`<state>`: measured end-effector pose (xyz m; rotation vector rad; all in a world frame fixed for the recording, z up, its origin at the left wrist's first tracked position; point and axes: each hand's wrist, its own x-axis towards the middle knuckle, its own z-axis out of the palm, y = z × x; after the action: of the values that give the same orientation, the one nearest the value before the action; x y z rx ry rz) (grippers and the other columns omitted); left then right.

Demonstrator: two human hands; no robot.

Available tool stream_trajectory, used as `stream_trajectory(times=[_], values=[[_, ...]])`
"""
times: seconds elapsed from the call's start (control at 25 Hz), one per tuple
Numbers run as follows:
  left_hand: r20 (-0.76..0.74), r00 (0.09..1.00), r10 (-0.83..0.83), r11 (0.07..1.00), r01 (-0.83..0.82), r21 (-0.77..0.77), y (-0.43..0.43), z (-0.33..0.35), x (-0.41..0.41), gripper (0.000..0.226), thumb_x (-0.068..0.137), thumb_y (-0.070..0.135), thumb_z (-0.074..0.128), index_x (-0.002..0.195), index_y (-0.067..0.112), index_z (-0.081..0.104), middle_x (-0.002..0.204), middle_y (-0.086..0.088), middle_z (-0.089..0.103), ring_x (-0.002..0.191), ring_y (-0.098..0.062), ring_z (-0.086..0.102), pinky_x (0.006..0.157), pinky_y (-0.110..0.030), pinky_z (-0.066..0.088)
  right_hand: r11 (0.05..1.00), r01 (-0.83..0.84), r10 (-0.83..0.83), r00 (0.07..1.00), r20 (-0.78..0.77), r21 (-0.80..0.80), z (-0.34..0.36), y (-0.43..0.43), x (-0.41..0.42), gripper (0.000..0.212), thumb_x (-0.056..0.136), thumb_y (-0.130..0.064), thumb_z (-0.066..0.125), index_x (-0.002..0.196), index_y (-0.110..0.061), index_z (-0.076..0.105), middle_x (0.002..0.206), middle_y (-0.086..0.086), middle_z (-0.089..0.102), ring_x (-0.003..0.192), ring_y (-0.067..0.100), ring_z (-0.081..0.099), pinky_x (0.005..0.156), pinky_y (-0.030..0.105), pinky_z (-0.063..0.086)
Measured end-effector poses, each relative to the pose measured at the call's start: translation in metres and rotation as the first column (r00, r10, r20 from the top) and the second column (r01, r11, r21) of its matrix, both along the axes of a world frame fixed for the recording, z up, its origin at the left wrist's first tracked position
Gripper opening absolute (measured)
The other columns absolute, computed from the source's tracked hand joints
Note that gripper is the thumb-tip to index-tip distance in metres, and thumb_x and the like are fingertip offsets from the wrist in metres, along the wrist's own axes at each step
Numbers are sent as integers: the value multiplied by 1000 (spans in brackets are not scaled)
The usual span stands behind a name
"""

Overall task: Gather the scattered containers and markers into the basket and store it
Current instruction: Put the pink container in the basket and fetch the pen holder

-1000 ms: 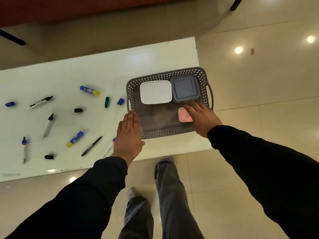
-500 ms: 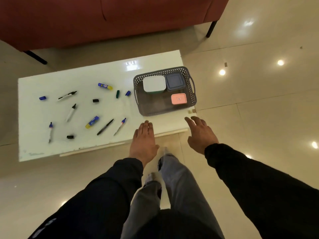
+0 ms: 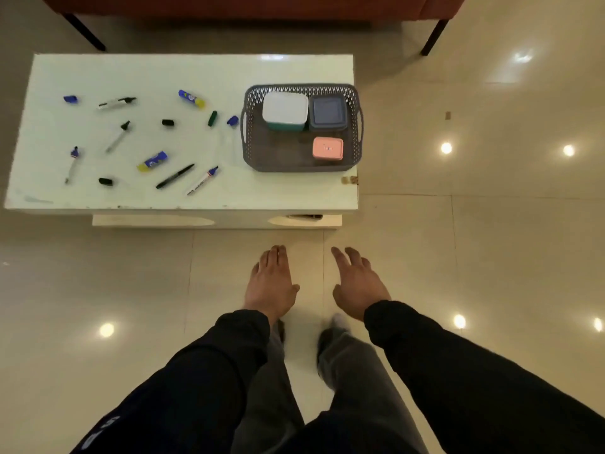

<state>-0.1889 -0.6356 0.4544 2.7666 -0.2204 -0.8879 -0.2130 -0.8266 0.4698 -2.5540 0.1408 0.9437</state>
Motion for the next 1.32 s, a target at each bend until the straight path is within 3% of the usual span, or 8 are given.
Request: stream_trajectory(times=[0.2, 0.36, 0.56, 0.72, 0.88, 1.12, 1.32], values=[[-38, 998, 41, 999, -41, 12, -12, -84, -21, 91, 90, 37, 63, 154, 11, 2, 160, -12, 15, 147, -28, 15, 118, -43, 24, 999, 19, -18, 1000, -22, 51, -91, -12, -4, 85, 90, -10, 55, 159, -24, 8, 164, 8, 11, 146, 30, 27, 114, 40, 37], [0, 999, 41, 999, -41, -3, -10, -205, 4, 92, 91, 36, 62, 154, 12, 0, 161, -12, 14, 147, -28, 15, 118, -44, 24, 999, 25, -26, 999, 20, 43, -211, -9, 14, 90, 90, -9, 57, 159, -24, 0, 166, 8, 8, 148, 30, 24, 114, 42, 37], [137, 989, 57, 998, -53, -35, -12, -350, 50, 96, 91, 35, 63, 154, 15, -7, 163, -14, 4, 149, -32, 8, 119, -47, 18, 996, 75, -81, 990, 114, 49, -352, -5, 51, 98, 88, -4, 53, 158, -31, -10, 167, 6, -8, 153, 31, 9, 113, 43, 37], [227, 970, 82, 997, -78, -29, -12, -434, 81, 102, 90, 35, 65, 153, 17, -14, 162, -18, 1, 149, -35, 8, 118, -47, 17, 993, 88, -102, 977, 185, 80, -434, 2, 81, 100, 88, -3, 52, 157, -34, -14, 167, 8, -12, 153, 36, 8, 114, 47, 36], [315, 944, 99, 995, -86, -55, -11, -464, 103, 106, 88, 34, 68, 153, 13, -13, 162, -18, 2, 149, -34, 11, 119, -46, 19, 992, 78, -101, 964, 248, 99, -467, 5, 101, 100, 88, -4, 50, 155, -32, -19, 167, 13, -10, 152, 39, 12, 114, 48, 35], [300, 951, 76, 995, -55, -78, -9, -471, 129, 109, 86, 32, 71, 153, 17, -13, 162, -15, 13, 148, -33, 16, 118, -47, 26, 974, 129, -168, 964, 207, 188, -480, 12, 115, 104, 85, -3, 52, 155, -34, -19, 168, 10, -8, 153, 34, 12, 115, 45, 31], [338, 941, 21, 994, 16, -106, -8, -472, 134, 101, 87, 26, 69, 154, 19, -7, 163, -11, 12, 147, -28, 20, 117, -41, 25, 961, 146, -203, 949, 242, 235, -484, 9, 126, 96, 87, -5, 55, 158, -24, -6, 168, 9, 4, 150, 31, 25, 114, 40, 36]])
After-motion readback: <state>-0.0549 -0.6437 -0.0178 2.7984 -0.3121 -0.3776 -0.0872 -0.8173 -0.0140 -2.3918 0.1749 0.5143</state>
